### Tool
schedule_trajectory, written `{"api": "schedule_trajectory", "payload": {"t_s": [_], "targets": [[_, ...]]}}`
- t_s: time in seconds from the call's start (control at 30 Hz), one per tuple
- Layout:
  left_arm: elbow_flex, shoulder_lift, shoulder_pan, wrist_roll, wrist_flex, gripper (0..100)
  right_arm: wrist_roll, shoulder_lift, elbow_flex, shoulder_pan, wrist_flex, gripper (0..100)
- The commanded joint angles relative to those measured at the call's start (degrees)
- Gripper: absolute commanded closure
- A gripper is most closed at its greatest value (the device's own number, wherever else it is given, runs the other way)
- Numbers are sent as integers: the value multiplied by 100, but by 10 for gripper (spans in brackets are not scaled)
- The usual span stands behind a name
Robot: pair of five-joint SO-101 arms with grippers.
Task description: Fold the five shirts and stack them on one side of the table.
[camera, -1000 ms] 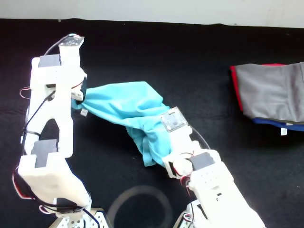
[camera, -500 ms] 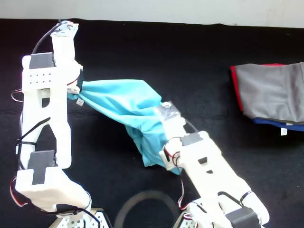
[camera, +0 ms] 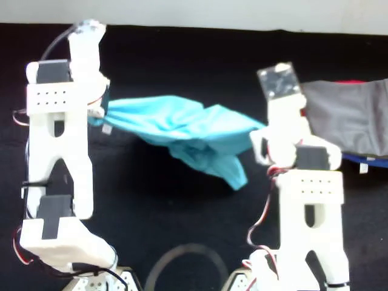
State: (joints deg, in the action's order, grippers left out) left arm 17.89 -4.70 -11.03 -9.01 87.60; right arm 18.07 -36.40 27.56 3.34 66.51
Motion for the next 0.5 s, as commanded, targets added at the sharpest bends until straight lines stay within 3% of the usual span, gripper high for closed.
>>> {"api": "schedule_trajectory", "payload": {"t_s": [0.0,0.17,0.47], "targets": [[1200,435,171,176,607,992,123,-207,-998,-242,57,991],[2695,453,330,176,1319,992,123,-207,-2264,-541,57,991],[3688,884,330,176,1327,992,123,-207,-3837,-796,57,991]]}}
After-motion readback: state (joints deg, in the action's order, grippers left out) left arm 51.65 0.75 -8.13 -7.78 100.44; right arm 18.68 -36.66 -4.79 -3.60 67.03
